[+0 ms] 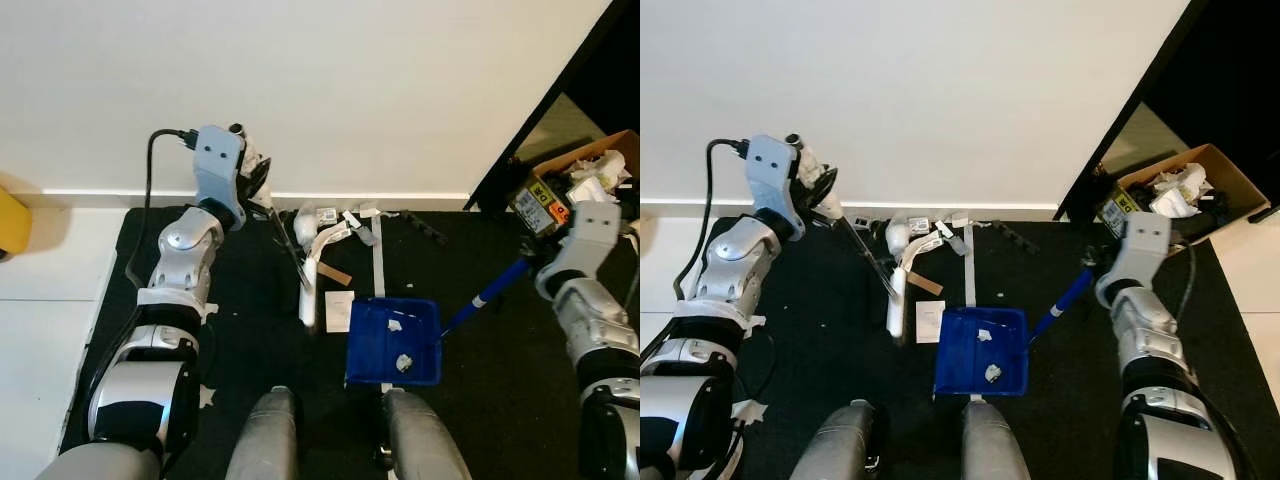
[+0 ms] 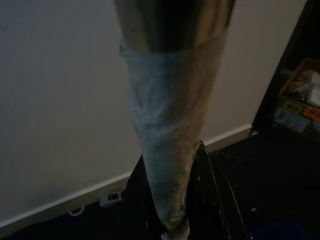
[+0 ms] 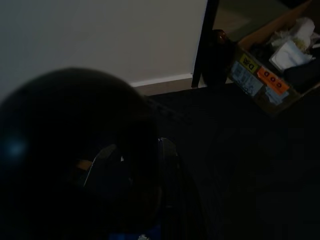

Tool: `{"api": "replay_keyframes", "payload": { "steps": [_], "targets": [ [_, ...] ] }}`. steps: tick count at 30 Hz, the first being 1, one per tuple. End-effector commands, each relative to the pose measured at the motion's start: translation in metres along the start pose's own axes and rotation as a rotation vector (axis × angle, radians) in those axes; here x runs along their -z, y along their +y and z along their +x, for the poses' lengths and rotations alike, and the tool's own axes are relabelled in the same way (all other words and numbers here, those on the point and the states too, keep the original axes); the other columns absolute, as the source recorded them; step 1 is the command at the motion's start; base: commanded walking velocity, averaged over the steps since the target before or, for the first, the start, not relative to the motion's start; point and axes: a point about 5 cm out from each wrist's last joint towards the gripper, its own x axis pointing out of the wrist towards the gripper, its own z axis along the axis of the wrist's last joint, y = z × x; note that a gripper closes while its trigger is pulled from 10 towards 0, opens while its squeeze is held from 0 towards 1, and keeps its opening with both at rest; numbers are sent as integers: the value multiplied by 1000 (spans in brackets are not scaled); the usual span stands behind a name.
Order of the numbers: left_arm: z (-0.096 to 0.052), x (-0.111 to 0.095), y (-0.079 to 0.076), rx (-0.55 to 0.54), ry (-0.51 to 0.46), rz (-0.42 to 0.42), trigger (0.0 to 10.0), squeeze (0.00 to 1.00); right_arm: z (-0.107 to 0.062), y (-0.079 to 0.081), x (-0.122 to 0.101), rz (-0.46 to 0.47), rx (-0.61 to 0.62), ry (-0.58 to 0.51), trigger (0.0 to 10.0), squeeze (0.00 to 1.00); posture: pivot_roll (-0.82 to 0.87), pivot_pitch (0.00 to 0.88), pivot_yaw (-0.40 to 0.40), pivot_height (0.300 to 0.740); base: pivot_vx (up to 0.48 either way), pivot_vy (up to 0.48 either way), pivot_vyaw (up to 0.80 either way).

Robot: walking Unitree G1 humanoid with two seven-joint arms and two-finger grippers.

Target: Sweep floor

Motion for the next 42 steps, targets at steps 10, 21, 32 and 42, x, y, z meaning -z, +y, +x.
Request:
{"api": "replay_keyframes", "payload": {
  "steps": [10, 21, 32, 42],
  "targets": [
    [-22, 29, 15, -186, 135, -19, 10000, 0, 0, -14, -41, 73, -48, -124, 10000, 0, 5, 62, 5, 740, 0, 0, 0],
    [-51, 48, 35, -359, 186, -89, 10000, 0, 2, -4, -44, -207, -67, -142, 10000, 0, 16, 41, -10, 740, 0, 0, 0],
    [-60, 55, 31, -369, 192, -118, 10000, 0, 4, 12, -17, -275, -51, -116, 10000, 0, 25, 27, -25, 740, 0, 0, 0],
    [-64, 59, 24, -334, 202, -108, 10000, 0, -3, 13, 10, -229, -1, -88, 10000, 0, 31, 16, -19, 740, 0, 0, 0]
  ]
}}
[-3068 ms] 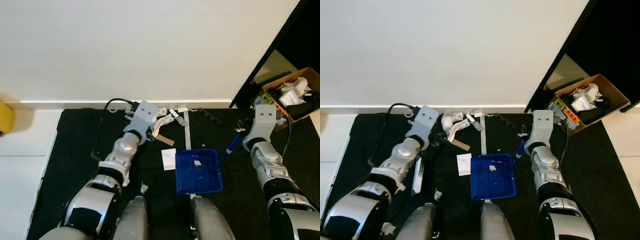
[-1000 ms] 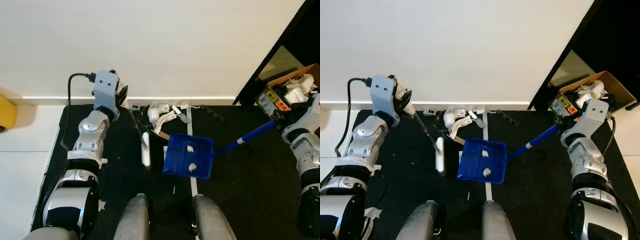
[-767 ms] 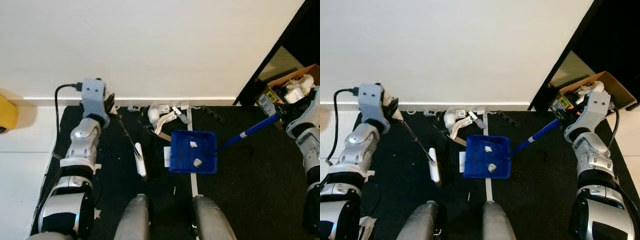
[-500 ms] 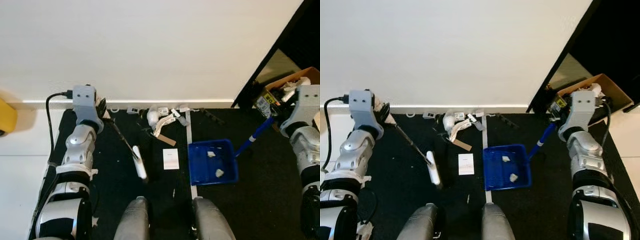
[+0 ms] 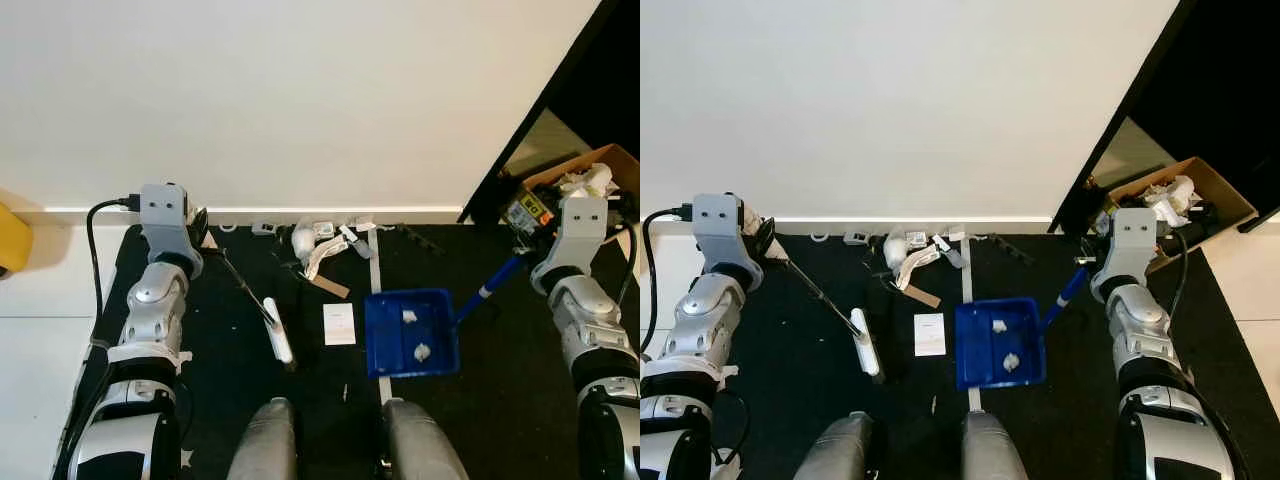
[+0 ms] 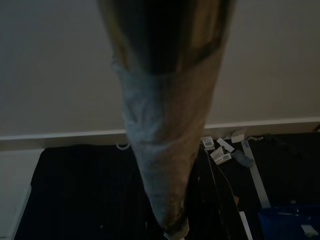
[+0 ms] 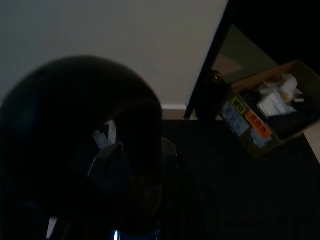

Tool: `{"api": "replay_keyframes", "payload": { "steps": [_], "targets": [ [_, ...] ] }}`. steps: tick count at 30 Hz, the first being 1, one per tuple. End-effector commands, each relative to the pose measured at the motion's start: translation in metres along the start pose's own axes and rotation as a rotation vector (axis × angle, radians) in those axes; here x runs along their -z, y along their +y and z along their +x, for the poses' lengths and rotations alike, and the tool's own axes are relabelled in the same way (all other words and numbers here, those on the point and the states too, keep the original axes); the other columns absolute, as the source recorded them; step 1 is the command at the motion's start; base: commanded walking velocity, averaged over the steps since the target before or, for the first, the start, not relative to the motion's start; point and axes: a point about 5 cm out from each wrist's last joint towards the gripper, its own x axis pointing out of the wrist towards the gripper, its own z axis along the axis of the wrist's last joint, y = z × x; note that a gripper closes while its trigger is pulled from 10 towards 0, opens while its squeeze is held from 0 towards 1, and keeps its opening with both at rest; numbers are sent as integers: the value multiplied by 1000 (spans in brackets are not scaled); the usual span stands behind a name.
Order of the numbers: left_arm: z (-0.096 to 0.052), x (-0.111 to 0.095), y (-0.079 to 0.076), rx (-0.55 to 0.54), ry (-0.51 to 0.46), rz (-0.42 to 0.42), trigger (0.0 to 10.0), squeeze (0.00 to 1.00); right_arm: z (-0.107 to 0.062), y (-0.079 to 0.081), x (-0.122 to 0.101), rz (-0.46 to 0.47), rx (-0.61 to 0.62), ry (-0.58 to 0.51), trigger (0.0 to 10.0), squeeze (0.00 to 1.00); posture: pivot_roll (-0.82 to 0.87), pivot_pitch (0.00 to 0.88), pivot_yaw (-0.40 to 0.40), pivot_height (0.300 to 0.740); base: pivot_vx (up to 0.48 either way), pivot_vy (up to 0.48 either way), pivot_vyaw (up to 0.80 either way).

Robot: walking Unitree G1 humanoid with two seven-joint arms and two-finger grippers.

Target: Sweep floor

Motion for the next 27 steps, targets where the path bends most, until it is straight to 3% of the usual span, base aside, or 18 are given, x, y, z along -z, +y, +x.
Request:
{"api": "replay_keyframes", "payload": {
  "steps": [1, 14, 27],
  "targets": [
    [-2, 0, -1, 13, -3, 17, 10000, 0, -2, -5, 0, -10, 29, -21, 10000, 0, 31, 16, -19, 740, 0, 0, 0],
    [4, -11, -1, 47, -12, 54, 10000, 0, -10, -5, 18, 56, 94, -4, 10000, 0, 52, 18, 20, 740, 303, 0, 0],
    [3, -12, 1, 42, -11, 47, 10000, 0, -9, 1, 17, 68, 90, -7, 10000, 0, 63, 31, 13, 740, 304, 0, 0]
  ]
}}
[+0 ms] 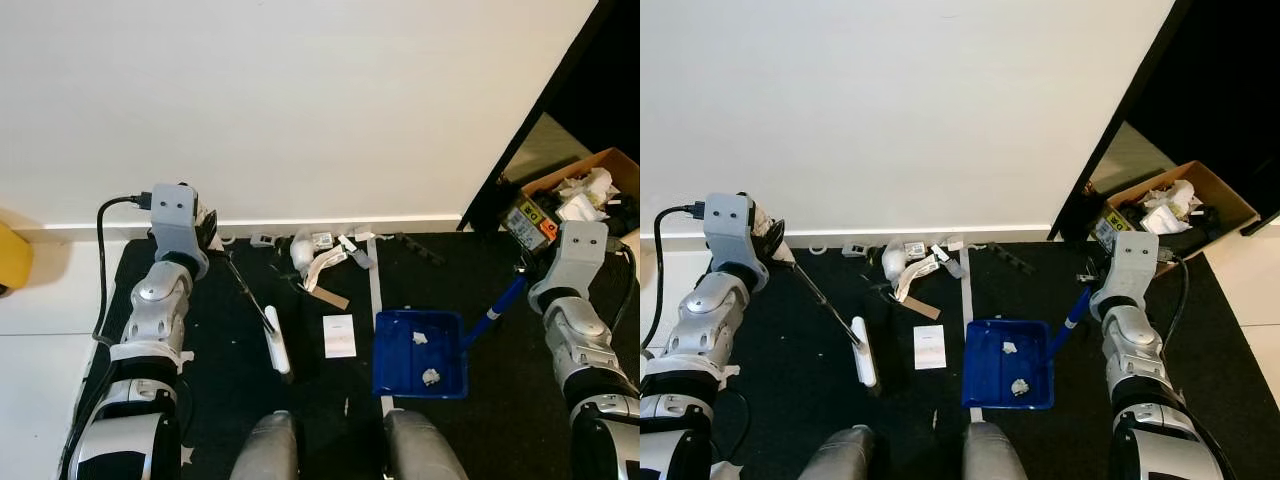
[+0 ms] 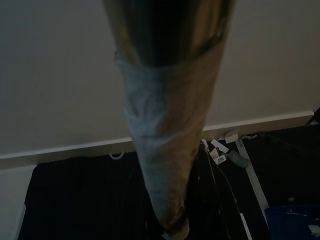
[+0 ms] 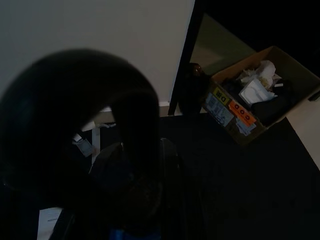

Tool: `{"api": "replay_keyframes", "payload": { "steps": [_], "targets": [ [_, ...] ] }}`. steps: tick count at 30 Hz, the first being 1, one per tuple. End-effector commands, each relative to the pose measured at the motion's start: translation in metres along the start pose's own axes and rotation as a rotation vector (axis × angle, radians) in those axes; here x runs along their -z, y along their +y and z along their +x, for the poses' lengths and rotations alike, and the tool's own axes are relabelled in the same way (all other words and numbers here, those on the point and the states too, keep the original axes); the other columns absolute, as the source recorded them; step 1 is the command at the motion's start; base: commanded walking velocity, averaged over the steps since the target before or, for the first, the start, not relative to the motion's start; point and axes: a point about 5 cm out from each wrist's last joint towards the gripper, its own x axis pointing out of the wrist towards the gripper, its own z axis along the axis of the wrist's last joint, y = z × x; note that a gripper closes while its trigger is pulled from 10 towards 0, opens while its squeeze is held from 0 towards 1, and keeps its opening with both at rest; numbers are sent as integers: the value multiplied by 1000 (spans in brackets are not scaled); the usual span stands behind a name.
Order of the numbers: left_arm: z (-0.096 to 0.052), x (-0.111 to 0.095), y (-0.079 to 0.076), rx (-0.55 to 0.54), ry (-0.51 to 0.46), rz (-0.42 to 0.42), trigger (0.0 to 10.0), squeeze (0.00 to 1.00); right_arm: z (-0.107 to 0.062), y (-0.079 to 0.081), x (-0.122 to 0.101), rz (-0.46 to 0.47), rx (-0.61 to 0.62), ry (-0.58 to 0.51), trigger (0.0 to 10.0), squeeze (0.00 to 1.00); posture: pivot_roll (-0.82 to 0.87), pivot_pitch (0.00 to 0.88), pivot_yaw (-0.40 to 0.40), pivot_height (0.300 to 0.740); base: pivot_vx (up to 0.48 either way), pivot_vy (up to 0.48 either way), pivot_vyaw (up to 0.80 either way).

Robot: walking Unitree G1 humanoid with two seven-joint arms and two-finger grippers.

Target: Sweep floor

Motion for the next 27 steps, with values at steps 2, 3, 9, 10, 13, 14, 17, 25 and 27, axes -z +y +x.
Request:
{"api": "replay_keyframes", "payload": {
  "steps": [2, 3, 9, 10, 13, 14, 17, 25, 27],
  "targets": [
    [0, -10, 6, -7, -30, 19, 10000, 0, 0, 1, -1, 35, 9, -19, 10000, 0, 63, 31, 12, 740, 304, 0, 0],
    [0, -10, 6, -7, -30, 19, 10000, 0, 0, 1, -1, 35, 9, -19, 10000, 0, 63, 31, 12, 740, 304, 0, 0],
    [-1, -10, 5, -14, -39, -4, 10000, 0, 1, 2, -2, 32, 4, -19, 10000, 0, 58, 33, 9, 740, 374, 0, 0],
    [-1, -10, 5, -14, -39, -5, 10000, 0, 1, 2, -2, 32, 4, -19, 10000, 0, 58, 33, 9, 740, 405, 0, 0],
    [-1, -9, 5, -15, -40, -7, 10000, 0, 1, 2, -3, 30, 2, -19, 10000, 0, 57, 33, 9, 740, 416, 0, 0],
    [-1, -9, 5, -15, -40, -7, 10000, 0, 1, 2, -3, 30, 2, -19, 10000, 0, 57, 33, 9, 740, 424, 0, 0],
    [-1, -9, 5, -16, -40, -10, 10000, 0, 1, 1, -3, 28, 2, -19, 10000, 0, 56, 32, 9, 740, 433, 0, 0],
    [-1, -9, 4, -20, -42, -13, 10000, 0, 1, 0, -3, 28, 1, -19, 10000, 0, 55, 33, 8, 740, 453, 0, 0],
    [-1, -9, 4, -21, -42, -13, 10000, 0, 1, 0, -3, 27, 0, -18, 10000, 0, 56, 33, 7, 740, 456, 0, 0]
  ]
}}
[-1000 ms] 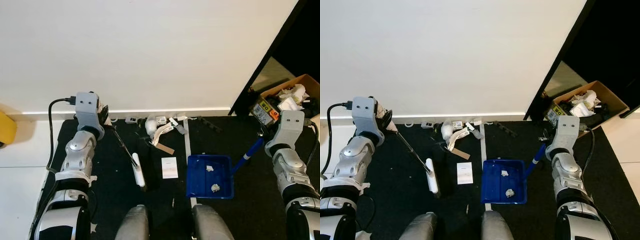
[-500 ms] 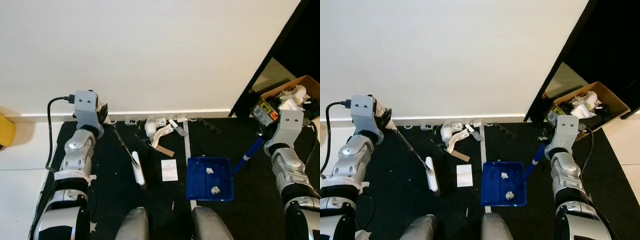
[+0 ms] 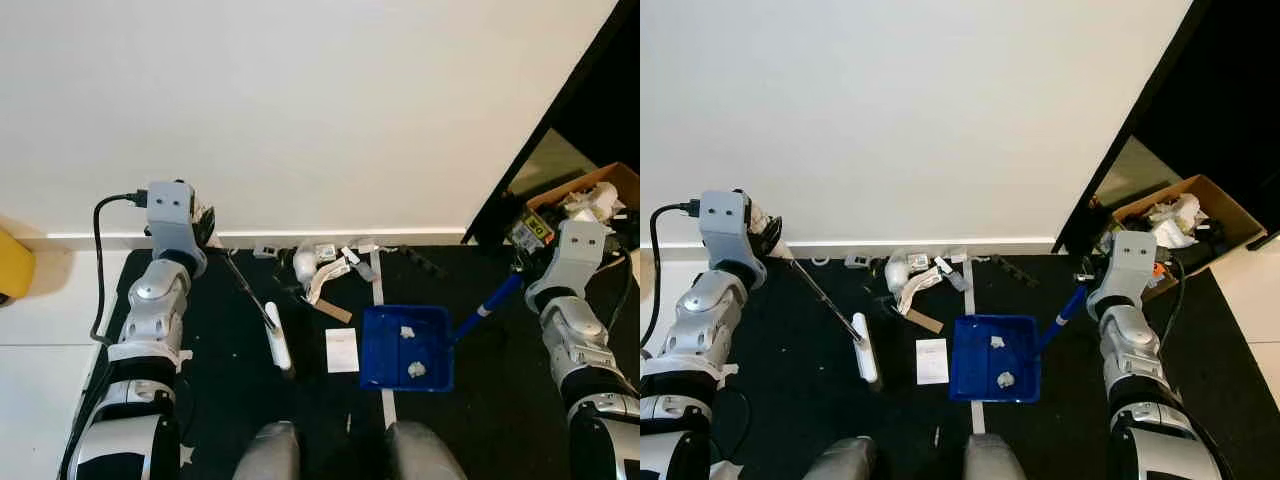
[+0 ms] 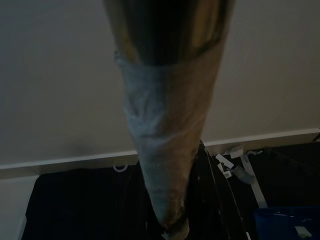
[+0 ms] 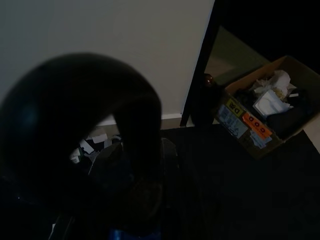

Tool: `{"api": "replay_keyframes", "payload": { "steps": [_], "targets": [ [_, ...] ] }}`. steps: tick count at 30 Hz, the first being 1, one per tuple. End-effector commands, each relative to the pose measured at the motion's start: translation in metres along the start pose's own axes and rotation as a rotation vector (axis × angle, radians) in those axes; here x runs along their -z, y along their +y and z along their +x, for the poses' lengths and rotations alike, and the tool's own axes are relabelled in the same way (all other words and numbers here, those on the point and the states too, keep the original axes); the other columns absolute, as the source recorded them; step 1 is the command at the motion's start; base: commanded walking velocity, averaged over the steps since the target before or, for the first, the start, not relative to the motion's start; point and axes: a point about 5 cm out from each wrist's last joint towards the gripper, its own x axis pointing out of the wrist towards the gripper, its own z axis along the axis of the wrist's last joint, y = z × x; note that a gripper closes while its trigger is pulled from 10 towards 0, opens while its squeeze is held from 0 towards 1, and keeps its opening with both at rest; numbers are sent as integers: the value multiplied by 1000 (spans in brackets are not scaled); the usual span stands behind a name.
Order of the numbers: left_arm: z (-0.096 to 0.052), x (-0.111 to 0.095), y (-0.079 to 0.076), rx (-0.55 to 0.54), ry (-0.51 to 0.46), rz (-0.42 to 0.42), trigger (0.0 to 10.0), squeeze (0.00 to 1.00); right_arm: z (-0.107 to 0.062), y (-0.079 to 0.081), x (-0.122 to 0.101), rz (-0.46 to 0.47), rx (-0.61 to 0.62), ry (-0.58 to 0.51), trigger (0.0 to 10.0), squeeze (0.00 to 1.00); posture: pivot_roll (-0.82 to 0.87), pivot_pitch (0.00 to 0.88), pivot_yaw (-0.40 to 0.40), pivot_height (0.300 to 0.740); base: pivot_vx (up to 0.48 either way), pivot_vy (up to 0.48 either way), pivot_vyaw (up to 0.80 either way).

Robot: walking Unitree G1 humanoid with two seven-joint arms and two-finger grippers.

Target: Sweep floor

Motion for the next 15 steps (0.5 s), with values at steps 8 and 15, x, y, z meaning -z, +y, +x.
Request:
{"api": "replay_keyframes", "payload": {
  "steps": [8, 15],
  "targets": [
    [-1, -5, 4, -15, -26, -4, 10000, 0, 1, -2, -3, 3, 6, -19, 10000, 0, 55, 33, 8, 740, 454, 0, 0],
    [-1, -7, 3, -16, -51, -7, 10000, 0, 0, -3, -3, 4, 10, -20, 10000, 0, 54, 32, 9, 740, 365, 0, 0]
  ]
}}
